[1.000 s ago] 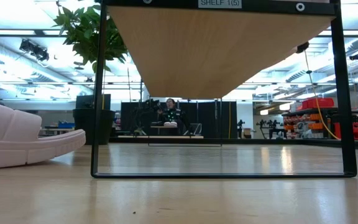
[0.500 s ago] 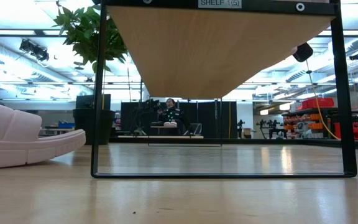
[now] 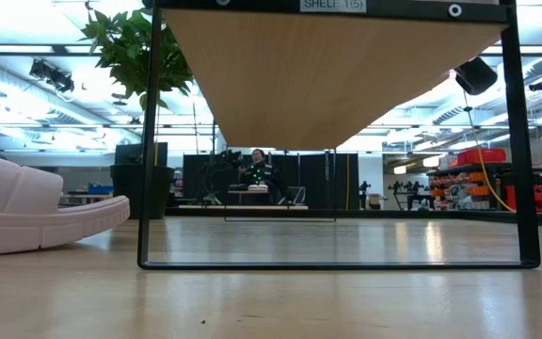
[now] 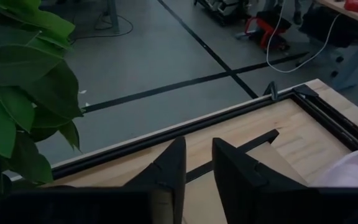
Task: Pick and place slides into the shelf
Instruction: Put the top pink slipper on the shelf
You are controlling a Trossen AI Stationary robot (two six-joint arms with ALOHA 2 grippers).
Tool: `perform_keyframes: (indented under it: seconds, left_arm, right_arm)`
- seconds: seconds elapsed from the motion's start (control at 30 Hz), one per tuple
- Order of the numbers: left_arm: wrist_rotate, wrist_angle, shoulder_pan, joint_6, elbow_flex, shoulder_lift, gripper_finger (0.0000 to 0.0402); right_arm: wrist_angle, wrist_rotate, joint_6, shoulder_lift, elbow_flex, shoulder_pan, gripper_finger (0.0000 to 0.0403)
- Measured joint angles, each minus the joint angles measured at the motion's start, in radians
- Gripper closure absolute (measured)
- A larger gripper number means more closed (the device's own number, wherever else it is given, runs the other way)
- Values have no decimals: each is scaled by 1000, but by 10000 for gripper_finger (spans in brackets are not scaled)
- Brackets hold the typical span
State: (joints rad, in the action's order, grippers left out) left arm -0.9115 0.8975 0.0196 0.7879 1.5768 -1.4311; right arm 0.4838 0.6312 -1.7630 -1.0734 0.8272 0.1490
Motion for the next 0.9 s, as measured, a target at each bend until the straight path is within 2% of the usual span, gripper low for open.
perform_keyframes:
  seconds: [0.9]
  left_arm:
    - [0,-55,-1,-18,0,0,326]
  right_arm:
    - [34,-98,-56,-72,1,11,375]
